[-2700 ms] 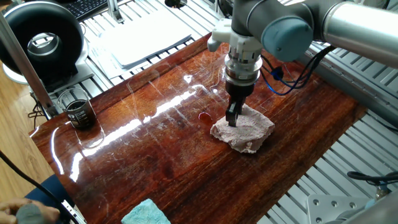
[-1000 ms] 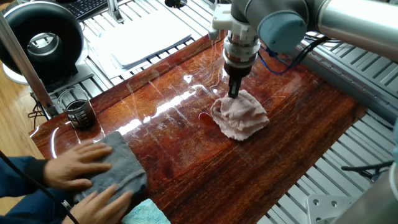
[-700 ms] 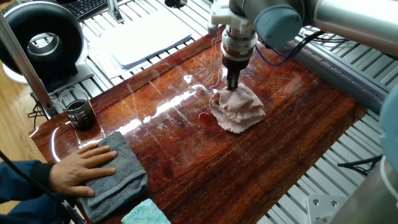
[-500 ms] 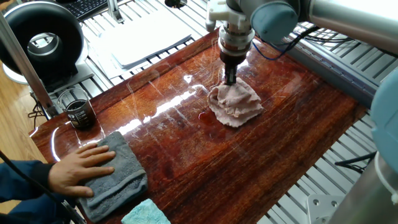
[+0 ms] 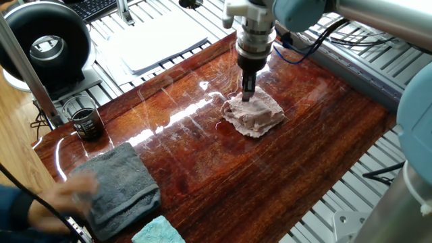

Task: Clean the table with a cloth

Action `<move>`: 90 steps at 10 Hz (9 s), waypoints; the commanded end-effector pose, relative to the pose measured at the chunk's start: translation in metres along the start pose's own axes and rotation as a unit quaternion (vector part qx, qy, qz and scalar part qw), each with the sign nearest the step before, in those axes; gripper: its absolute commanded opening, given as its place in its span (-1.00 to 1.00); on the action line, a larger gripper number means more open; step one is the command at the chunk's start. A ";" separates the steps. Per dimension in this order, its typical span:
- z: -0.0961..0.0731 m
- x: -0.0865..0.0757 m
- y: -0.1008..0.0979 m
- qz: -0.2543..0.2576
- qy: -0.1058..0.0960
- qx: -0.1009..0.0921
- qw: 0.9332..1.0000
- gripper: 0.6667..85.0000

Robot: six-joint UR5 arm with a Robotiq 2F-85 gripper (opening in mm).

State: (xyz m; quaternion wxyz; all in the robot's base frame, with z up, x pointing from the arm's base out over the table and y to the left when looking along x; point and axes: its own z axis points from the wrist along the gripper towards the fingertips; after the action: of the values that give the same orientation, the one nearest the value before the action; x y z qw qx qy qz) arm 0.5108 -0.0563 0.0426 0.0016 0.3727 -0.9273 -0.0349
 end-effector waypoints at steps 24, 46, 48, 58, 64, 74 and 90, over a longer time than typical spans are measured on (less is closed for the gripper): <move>0.030 0.024 0.010 -0.027 -0.013 -0.008 1.000 0.43; 0.014 -0.091 0.110 0.177 -0.039 -0.093 0.979 -0.99; 0.010 -0.096 0.119 0.193 -0.035 -0.095 0.976 -0.99; 0.014 -0.028 0.111 0.141 -0.035 -0.074 0.987 -0.99; 0.000 0.030 0.040 0.020 -0.015 -0.012 1.000 -0.99; 0.007 -0.018 0.024 0.009 -0.066 -0.026 0.997 -0.99; 0.039 -0.076 0.046 0.009 -0.123 -0.004 0.992 0.68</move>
State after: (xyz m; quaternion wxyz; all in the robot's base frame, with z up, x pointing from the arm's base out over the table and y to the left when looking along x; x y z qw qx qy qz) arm 0.5234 0.0429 0.0129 -0.0939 0.3412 -0.9308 -0.0919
